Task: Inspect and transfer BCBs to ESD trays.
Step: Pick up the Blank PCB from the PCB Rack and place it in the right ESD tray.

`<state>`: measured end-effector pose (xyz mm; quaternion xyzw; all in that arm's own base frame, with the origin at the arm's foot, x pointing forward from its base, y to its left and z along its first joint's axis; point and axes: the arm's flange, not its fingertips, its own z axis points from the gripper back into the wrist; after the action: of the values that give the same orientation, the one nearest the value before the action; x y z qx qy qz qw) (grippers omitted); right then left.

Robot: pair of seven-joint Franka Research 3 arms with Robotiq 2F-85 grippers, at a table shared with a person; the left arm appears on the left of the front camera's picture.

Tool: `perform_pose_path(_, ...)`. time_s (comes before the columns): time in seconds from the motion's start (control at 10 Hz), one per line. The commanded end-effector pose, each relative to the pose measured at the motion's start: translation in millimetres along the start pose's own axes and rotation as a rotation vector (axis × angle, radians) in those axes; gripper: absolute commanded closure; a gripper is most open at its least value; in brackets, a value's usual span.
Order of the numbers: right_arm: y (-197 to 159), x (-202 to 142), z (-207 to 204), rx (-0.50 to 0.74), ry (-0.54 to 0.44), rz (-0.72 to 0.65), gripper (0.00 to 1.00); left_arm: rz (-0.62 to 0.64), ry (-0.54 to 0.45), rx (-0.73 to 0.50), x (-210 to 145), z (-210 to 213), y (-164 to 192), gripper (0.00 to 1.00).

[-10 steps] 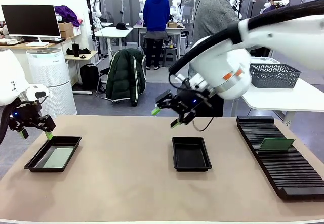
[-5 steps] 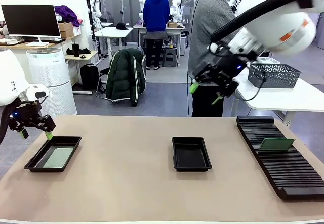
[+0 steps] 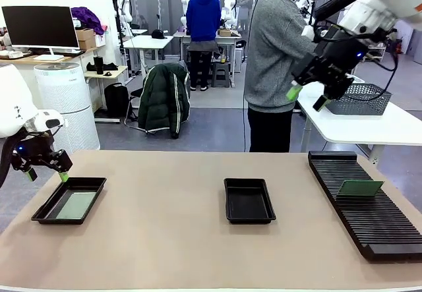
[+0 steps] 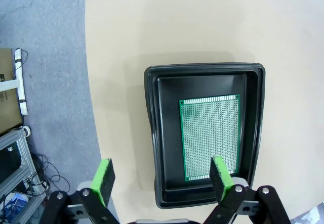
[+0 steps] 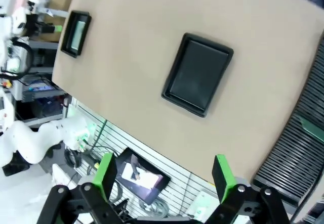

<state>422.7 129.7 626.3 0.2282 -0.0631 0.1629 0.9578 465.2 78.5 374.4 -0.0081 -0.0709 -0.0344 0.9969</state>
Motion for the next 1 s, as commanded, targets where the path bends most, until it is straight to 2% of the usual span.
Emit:
perform_pose_path(0.0,-12,-4,17,-0.046,0.041,0.094,0.0,0.001,-0.003,-0.001,0,0,1,0.0)
perform_pose_path(0.4,-29,-18,53,-0.101,0.125,0.32,0.0,0.001,-0.003,-0.001,0,0,1,0.0)
perform_pose_path(0.9,-69,-41,89,-0.182,0.235,0.634,0.0,0.001,-0.003,-0.001,0,0,1,0.0)
